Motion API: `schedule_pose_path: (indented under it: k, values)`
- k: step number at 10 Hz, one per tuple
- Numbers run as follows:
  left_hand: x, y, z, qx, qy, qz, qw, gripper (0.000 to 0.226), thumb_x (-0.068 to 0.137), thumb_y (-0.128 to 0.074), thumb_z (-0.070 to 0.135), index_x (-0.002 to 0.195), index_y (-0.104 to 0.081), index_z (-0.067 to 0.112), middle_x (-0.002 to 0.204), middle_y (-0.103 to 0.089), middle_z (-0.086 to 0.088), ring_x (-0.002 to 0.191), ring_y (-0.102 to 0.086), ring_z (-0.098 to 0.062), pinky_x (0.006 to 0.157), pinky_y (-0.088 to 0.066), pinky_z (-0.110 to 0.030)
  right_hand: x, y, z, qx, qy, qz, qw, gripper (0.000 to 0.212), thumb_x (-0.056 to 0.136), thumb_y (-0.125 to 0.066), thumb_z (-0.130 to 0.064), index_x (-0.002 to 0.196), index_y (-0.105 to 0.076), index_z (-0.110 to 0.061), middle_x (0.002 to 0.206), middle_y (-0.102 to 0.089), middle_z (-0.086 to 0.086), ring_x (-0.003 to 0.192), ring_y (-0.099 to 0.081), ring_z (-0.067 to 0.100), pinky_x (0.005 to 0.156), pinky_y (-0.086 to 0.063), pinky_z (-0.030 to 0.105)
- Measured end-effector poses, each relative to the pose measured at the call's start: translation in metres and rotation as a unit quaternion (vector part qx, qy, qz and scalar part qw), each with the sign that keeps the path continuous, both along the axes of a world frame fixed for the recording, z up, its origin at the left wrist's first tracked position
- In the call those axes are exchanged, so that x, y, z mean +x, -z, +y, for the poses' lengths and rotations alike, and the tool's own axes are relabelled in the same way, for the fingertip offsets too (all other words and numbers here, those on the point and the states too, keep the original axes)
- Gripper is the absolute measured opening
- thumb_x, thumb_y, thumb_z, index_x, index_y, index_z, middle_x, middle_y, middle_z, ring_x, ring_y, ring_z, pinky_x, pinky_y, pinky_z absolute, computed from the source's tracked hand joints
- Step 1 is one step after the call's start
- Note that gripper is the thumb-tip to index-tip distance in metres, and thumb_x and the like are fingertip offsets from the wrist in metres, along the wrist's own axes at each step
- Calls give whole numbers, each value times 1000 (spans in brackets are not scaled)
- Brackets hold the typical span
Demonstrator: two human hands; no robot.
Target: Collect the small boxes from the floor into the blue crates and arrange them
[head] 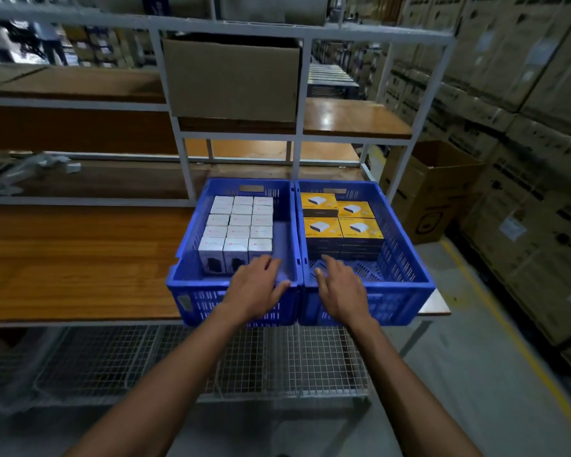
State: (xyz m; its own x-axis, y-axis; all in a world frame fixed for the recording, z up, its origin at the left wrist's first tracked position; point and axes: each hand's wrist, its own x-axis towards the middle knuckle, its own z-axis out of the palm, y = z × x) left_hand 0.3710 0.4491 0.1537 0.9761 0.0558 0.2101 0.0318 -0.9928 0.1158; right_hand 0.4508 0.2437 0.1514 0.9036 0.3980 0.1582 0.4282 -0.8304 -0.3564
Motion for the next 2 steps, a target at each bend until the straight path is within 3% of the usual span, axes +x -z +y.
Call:
schedule_pose_path:
  k: [2]
  values:
    - [-40, -33, 11, -24, -66, -27, 997, 68, 107, -35, 60, 158, -33, 15, 157, -40, -8, 141, -43, -29, 110, -45, -49, -32, -37, -33, 55, 13, -55, 997, 51, 110, -35, -47, 151, -45, -18, 145, -53, 4, 125, -54, 25, 103, -47, 47]
